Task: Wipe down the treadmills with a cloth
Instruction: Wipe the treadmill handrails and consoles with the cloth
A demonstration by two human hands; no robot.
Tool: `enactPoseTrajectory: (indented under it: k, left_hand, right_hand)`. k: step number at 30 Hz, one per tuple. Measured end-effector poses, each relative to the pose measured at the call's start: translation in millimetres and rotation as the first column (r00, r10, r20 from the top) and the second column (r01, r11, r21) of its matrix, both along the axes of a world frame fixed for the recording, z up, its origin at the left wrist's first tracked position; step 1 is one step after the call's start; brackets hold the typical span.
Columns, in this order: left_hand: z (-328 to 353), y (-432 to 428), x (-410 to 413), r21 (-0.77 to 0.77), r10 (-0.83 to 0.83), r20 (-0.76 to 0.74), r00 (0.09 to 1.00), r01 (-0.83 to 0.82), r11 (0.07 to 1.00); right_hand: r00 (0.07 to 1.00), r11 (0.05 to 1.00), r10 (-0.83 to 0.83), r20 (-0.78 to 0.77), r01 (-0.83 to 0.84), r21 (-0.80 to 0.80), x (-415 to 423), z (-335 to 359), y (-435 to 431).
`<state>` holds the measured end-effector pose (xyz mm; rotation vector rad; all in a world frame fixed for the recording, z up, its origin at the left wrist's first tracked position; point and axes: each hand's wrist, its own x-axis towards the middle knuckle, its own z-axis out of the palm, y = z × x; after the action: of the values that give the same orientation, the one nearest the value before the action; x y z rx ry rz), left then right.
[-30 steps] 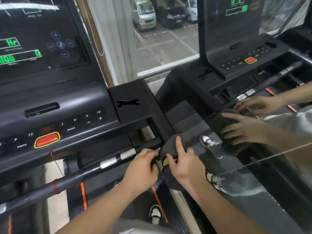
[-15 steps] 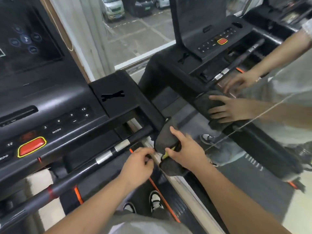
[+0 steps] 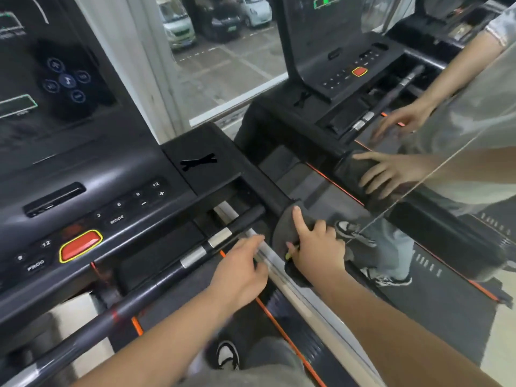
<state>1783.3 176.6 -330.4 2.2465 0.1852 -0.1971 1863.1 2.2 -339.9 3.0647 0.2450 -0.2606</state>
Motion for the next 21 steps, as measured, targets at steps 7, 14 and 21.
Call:
enactPoseTrajectory:
  k: [7,14,21]
  left_hand:
    - [-1.2,-14.9,-19.7,-0.013,0.043,-0.016,0.999,-0.043,0.999]
    - [-1.0,-88.3,-38.0,-0.216,0.220,-0.088,0.972,-0.234,0.948]
    - [-23.2,-134.2,-55.1,-0.247,0.287,-0.182,0.940,-0.327,0.912]
  right_hand:
    - [0.998,0.991,0.063,0.008,-0.064,0.122,17.5,-0.7,24.7]
    - [0.992,0.978,0.105,-0.077,-0.089,0.189,-64.9,-2.5,-95.8]
    - [0.983,0.991,0.085,-0.165,-0.066,0.117,-84.7,2.0,-145.5]
